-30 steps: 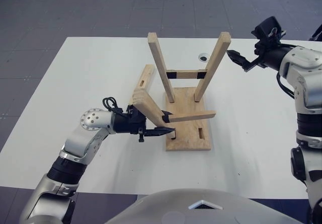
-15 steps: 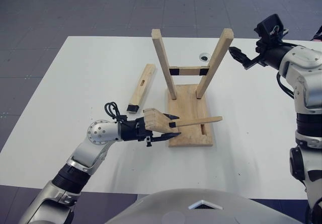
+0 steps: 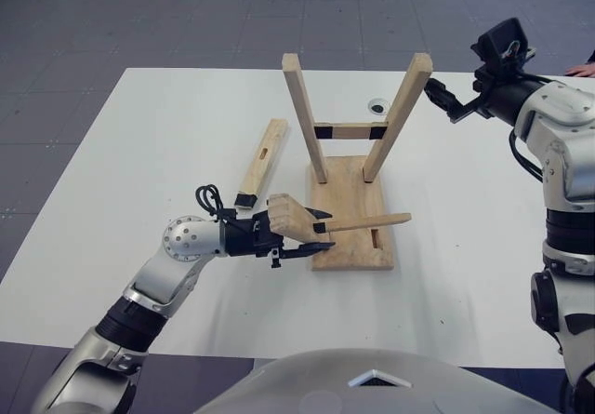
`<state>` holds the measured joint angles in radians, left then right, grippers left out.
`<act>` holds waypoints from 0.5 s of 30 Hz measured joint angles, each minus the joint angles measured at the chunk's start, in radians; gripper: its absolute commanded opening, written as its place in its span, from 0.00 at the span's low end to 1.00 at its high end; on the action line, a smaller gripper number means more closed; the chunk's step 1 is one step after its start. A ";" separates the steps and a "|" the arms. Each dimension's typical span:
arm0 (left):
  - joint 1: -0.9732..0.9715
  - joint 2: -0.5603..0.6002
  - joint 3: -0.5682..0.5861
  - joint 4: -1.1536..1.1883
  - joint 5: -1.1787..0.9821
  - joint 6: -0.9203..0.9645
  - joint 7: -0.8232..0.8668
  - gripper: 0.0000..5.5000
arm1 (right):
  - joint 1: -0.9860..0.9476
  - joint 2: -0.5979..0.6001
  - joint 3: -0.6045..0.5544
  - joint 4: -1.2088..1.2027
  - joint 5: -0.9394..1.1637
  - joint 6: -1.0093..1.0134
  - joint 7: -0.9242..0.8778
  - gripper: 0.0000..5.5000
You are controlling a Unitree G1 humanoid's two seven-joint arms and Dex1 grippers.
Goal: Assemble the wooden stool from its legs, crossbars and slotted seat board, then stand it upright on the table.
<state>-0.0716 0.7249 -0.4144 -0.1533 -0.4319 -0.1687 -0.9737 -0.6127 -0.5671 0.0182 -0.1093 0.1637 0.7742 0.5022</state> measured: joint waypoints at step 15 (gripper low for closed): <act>-0.166 -0.015 -0.019 0.170 0.000 0.060 0.066 0.37 | -0.045 0.012 -0.007 -0.023 0.013 0.003 -0.017 0.89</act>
<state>-0.2373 0.7099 -0.4330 0.0164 -0.4319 -0.1083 -0.9074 -0.6574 -0.5550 0.0111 -0.1323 0.1768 0.7770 0.4855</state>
